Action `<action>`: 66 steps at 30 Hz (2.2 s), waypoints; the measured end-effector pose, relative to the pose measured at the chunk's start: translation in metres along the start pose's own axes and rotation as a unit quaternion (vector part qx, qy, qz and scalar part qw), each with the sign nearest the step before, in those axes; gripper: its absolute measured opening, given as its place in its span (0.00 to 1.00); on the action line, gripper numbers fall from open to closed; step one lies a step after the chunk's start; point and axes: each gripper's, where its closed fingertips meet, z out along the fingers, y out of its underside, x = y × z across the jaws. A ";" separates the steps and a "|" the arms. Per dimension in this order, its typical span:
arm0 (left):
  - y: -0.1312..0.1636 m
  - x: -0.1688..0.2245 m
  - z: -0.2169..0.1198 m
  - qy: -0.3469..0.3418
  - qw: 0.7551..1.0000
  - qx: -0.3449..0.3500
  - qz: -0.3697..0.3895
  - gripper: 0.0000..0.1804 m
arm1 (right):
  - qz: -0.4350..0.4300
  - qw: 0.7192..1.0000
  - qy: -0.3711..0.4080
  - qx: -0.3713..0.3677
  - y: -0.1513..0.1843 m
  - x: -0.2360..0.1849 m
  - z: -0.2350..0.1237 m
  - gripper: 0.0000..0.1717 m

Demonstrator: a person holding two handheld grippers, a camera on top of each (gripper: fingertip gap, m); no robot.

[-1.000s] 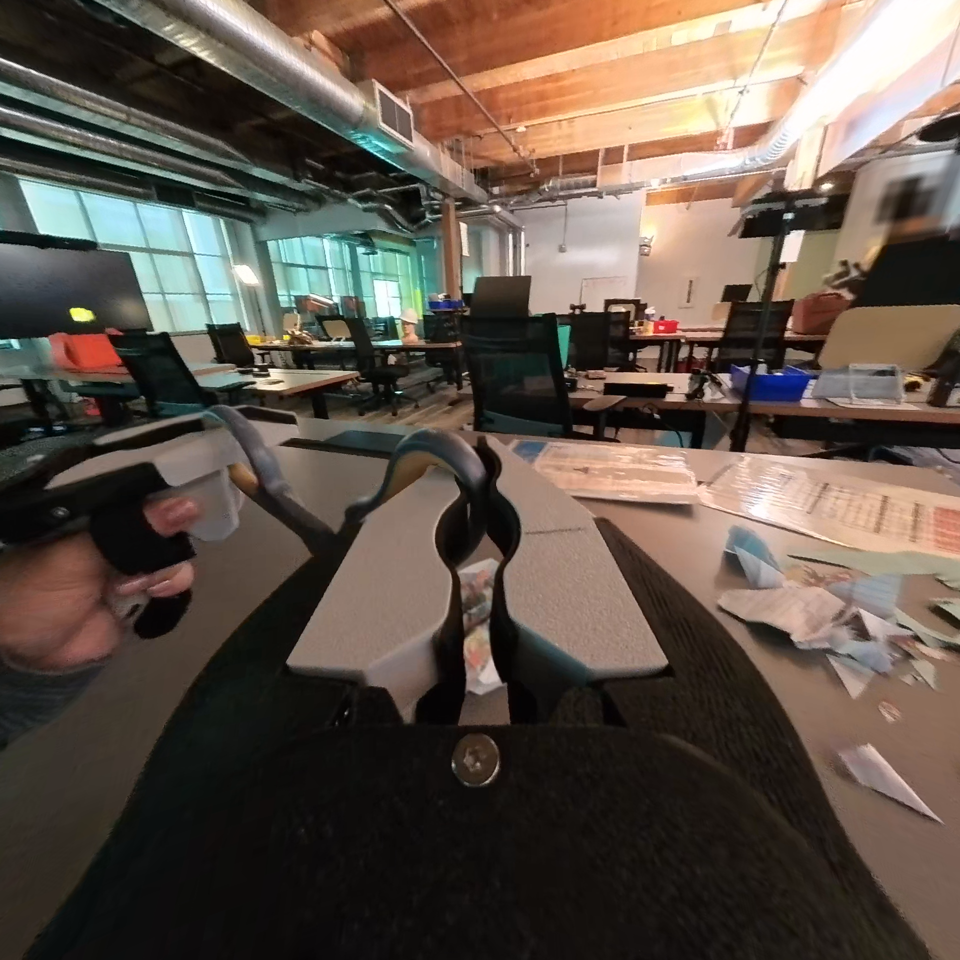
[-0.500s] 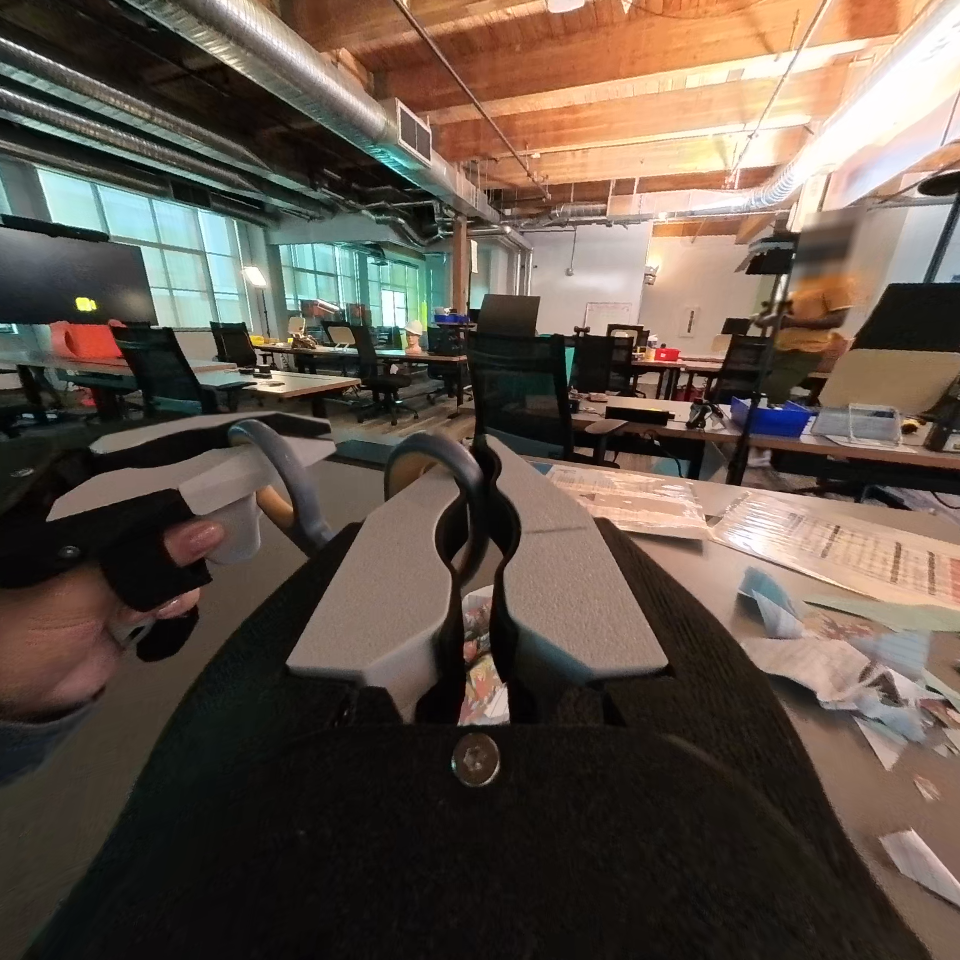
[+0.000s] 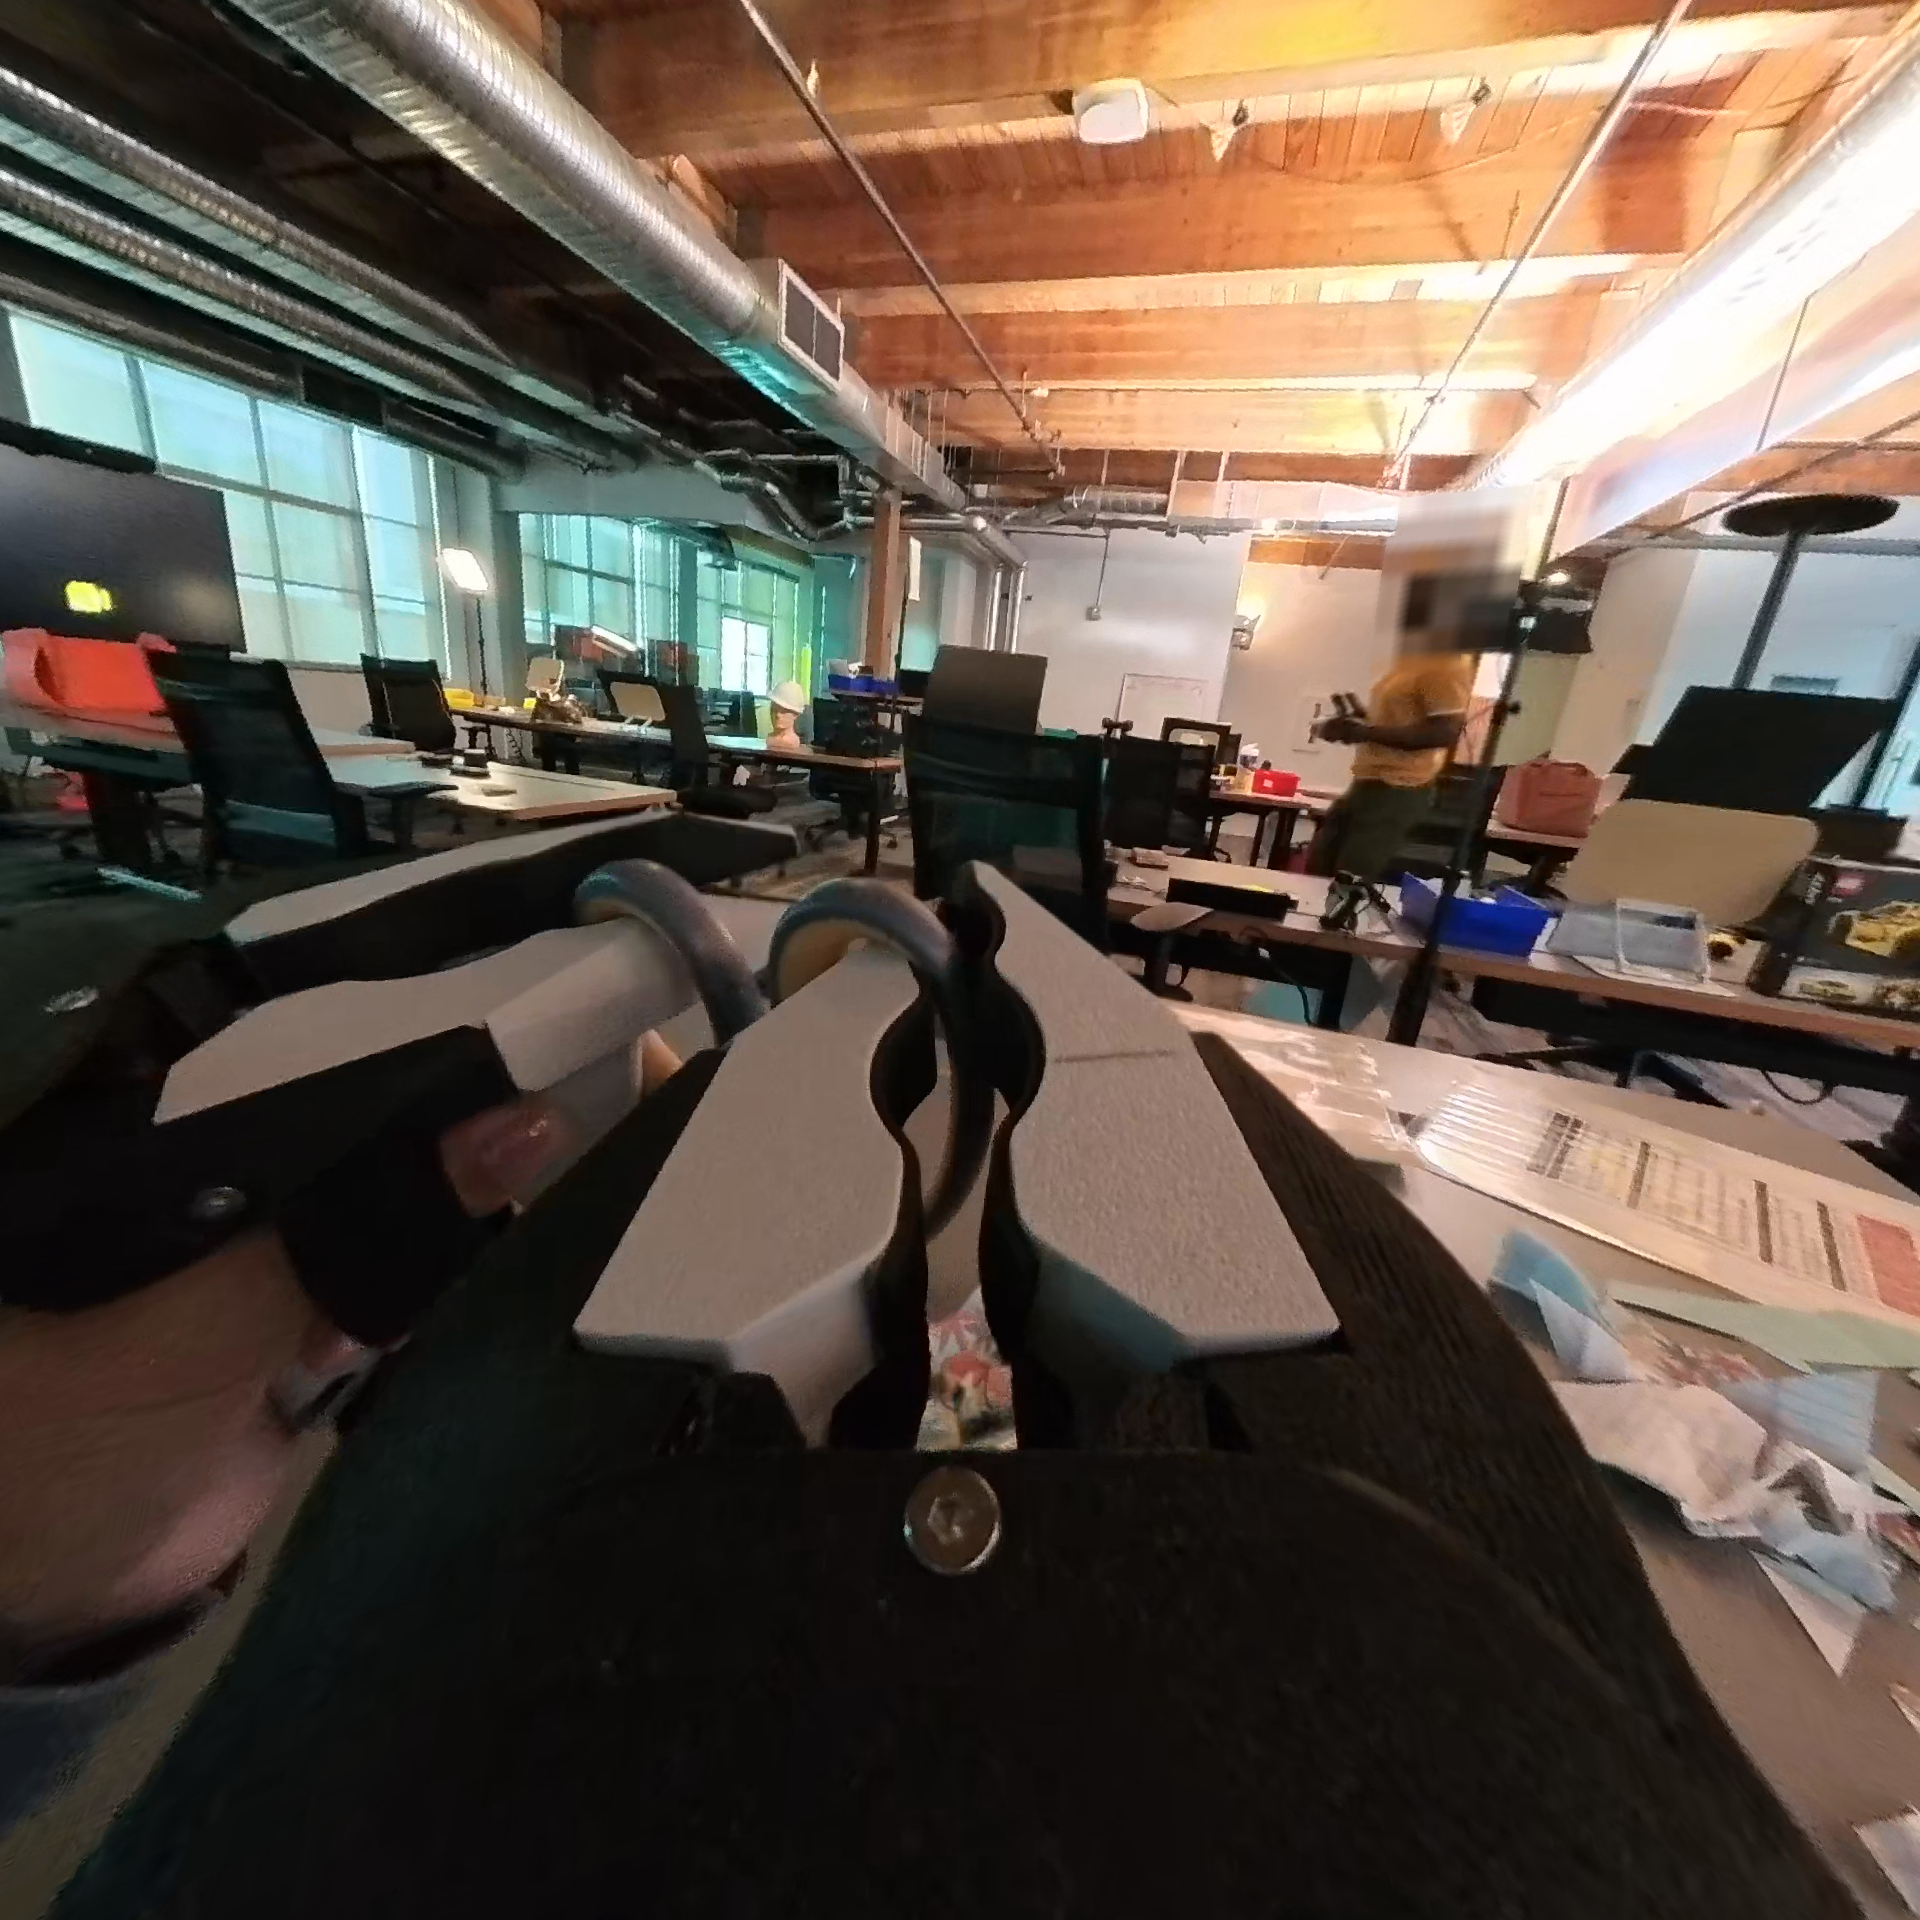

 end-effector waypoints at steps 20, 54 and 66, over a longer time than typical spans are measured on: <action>-0.011 -0.004 -0.007 -0.068 0.997 0.021 0.043 0.00 | -0.080 0.994 0.072 -0.018 -0.013 0.011 -0.013 0.00; -0.054 -0.051 -0.049 -0.173 0.975 0.138 0.024 0.00 | 0.013 0.984 0.146 0.105 -0.052 0.033 -0.048 0.00; -0.057 -0.024 -0.039 -0.170 0.969 0.100 0.150 0.00 | -0.128 0.981 0.127 0.070 -0.058 -0.011 -0.030 0.00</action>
